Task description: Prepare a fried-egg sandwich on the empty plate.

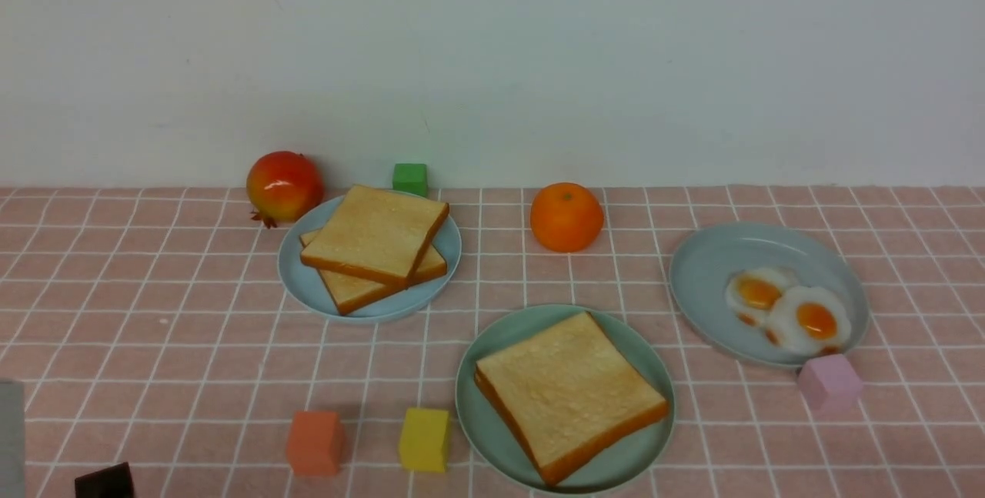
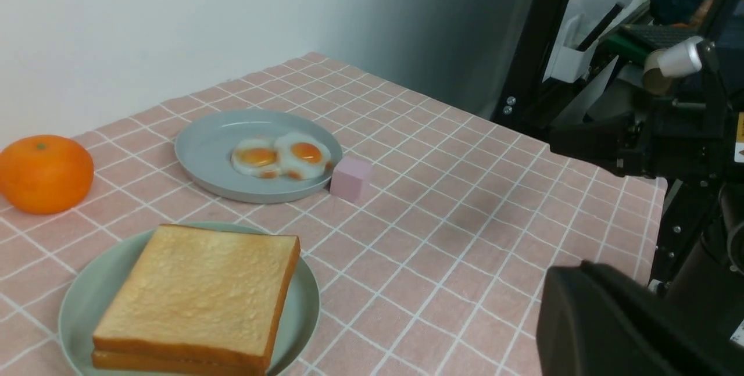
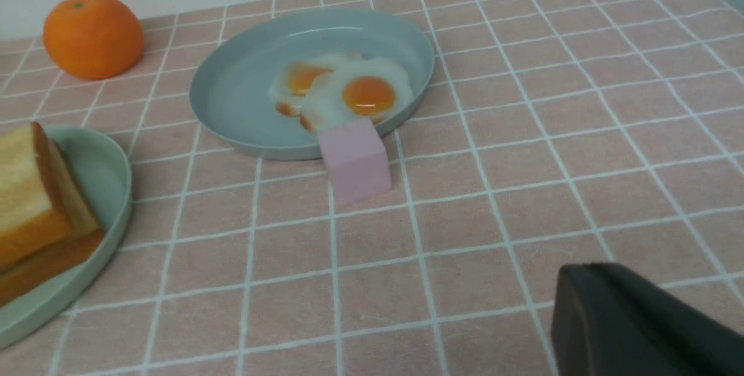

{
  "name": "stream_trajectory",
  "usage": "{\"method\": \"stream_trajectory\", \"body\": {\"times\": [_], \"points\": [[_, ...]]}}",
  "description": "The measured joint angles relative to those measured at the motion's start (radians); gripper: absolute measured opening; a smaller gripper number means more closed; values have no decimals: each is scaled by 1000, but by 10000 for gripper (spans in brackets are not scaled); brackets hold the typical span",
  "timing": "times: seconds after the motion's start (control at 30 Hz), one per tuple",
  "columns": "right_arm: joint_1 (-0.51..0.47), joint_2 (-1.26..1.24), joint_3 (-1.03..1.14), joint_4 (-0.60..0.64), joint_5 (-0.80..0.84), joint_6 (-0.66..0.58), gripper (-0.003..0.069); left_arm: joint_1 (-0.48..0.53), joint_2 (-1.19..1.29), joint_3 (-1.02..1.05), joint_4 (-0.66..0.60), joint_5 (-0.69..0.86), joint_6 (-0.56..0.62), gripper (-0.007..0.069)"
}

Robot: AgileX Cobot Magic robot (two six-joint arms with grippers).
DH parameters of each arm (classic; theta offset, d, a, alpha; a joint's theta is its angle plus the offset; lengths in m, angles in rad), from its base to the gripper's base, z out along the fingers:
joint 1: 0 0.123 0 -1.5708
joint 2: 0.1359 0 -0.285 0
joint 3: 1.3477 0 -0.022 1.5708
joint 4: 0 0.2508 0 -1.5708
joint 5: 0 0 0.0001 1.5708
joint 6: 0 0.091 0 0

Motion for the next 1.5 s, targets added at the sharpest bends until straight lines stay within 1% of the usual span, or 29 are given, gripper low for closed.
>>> {"method": "stream_trajectory", "body": {"times": [0.13, 0.33, 0.4, 0.43, 0.57, 0.67, 0.77, 1.5], "points": [[2, 0, 0, 50, -3, 0, -6, 0, 0, 0, 0, 3, 0, 13], [2, 0, 0, 34, -6, -6, -6, 0, 0, 0, 0, 3, 0, 13], [2, 0, 0, 53, -7, -47, -6, 0, 0, 0, 0, 4, 0, 13], [2, 0, 0, 95, -8, -96, -6, 0, 0, 0, 0, 4, 0, 13], [2, 0, 0, 194, -7, -259, -6, 0, 0, 0, 0, 4, 0, 13], [2, 0, -1, 219, -5, -312, -6, 0, 0, 0, 0, 4, 0, 13], [2, 0, -1, 225, -4, -332, -6, 0, 0, 0, 0, 4, 0, 15], [2, 0, -1, 219, -4, -332, 1, 0, 0, 0, 0, 8, 0, 31]]}}
